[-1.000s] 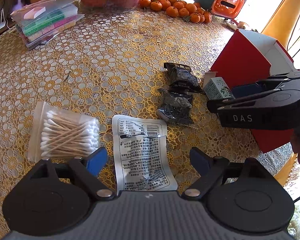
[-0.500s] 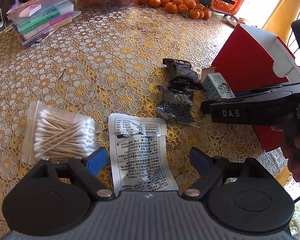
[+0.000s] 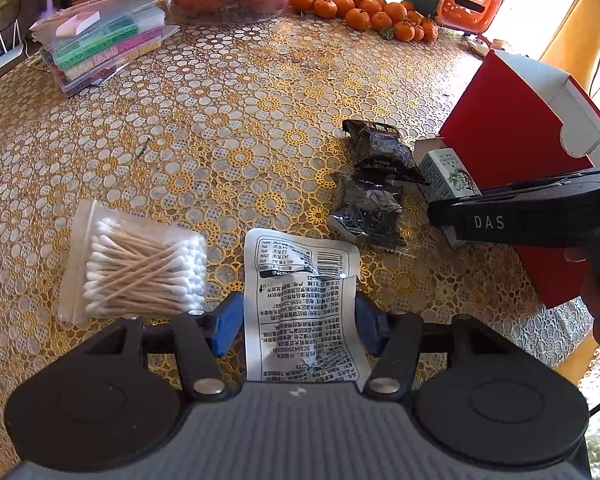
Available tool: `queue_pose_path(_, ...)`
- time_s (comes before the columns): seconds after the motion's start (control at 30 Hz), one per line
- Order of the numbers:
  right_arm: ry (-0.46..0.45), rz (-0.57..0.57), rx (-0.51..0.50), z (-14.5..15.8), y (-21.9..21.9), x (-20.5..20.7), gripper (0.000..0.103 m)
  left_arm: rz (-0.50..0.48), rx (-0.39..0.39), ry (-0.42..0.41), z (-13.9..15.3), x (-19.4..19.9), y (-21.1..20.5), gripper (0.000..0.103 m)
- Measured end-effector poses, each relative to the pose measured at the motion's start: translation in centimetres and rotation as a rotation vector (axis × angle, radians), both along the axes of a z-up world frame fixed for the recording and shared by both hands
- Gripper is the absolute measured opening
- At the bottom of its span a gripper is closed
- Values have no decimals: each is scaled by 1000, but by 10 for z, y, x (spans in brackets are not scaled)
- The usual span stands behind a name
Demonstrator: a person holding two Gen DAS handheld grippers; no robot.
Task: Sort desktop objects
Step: 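Grasp the white printed sachet with the left tool while the right tool grasps the white-green carton, then carry the sachet with the left tool while the right tool carries the carton over the shoebox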
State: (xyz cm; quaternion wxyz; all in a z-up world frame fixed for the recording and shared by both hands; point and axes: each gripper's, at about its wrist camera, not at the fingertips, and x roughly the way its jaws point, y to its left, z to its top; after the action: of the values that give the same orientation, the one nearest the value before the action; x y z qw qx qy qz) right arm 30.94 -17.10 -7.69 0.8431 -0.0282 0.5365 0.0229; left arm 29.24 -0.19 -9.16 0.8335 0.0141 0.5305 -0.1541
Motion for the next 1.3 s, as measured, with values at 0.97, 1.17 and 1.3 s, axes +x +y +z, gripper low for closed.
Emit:
queue_pose_path(0.97, -43, 60, 73, 50, -9, -45, 27, 7, -7, -40, 42, -31, -8, 56)
queue_pose_path(1.17, -66, 77, 85, 67, -13, -59, 27, -6, -22, -61, 62, -42, -13, 56)
queue_pose_path(1.3, -84, 89, 101, 78, -19, -68, 27, -23, -16, -81, 76, -49, -19, 56)
